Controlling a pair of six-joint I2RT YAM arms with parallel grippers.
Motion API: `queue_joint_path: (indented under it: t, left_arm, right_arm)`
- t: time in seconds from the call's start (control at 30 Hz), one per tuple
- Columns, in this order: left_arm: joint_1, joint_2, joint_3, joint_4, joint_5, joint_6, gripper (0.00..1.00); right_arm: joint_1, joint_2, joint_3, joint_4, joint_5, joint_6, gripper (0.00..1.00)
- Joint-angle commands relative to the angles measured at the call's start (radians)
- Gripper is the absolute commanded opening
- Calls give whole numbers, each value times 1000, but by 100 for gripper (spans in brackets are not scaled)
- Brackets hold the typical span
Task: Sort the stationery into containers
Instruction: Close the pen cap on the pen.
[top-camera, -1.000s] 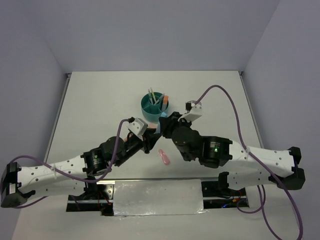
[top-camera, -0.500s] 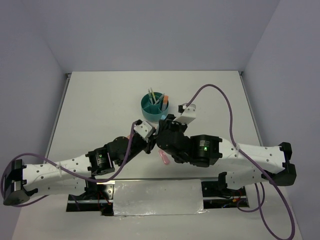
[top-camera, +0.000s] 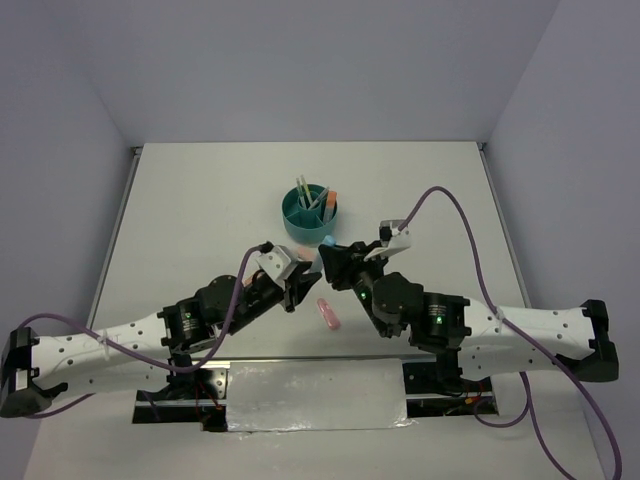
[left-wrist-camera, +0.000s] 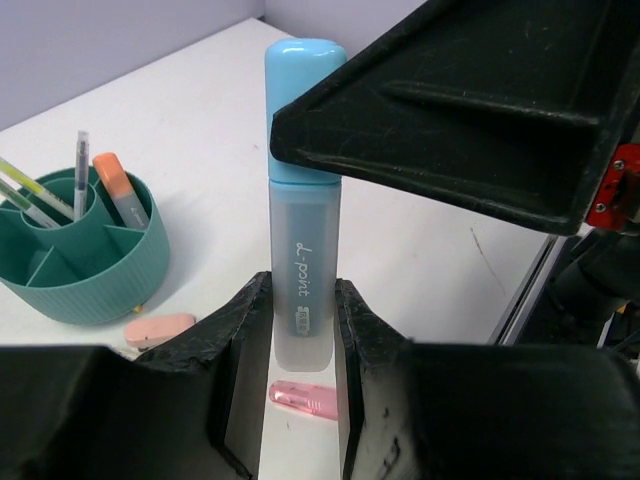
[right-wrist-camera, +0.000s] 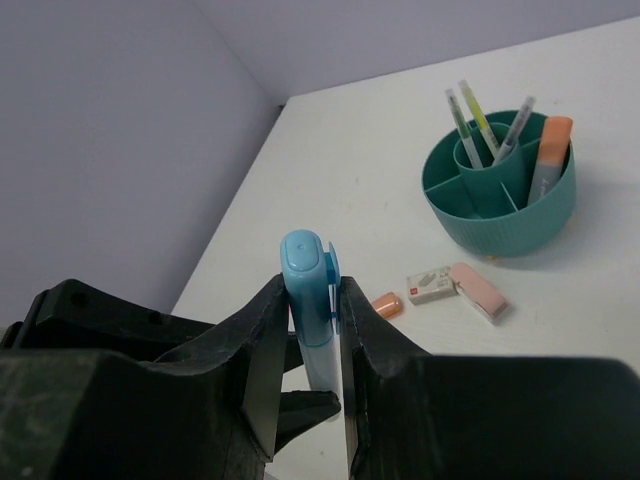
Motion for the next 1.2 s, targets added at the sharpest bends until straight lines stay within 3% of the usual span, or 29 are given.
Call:
queue_joint_path:
  t: [0.0, 0.23, 0.37, 0.53, 0.87, 0.97, 1.03, 1.17]
  left_arm:
    - [6, -39, 40, 268, 1, 3, 0]
    - [6, -33, 57, 274, -29, 55, 0]
    - [6, -42, 64, 267, -13, 78, 0]
    - [6, -44, 55, 257, 21, 76, 0]
    - [6, -52, 11, 303, 47, 46, 0]
    - [6, -46, 17, 303, 60, 43, 0]
    - [6, -42, 20, 297, 73, 38, 0]
    - [6, -41, 23, 274, 104, 14, 0]
  right_arm:
    - [25, 25, -16, 50, -127, -61, 0]
    - [25, 71, 24, -44, -205, 17, 7]
    - [25, 36, 3, -4, -231, 17, 20]
    - [25, 33, 64, -73, -219, 32, 35]
    - [27, -9, 47, -38, -210, -30, 50]
    - [25, 1, 52, -38, -201, -47, 45]
    - [25, -4, 44, -1, -207, -66, 27]
    - [27, -15, 27, 52, -213, -124, 11]
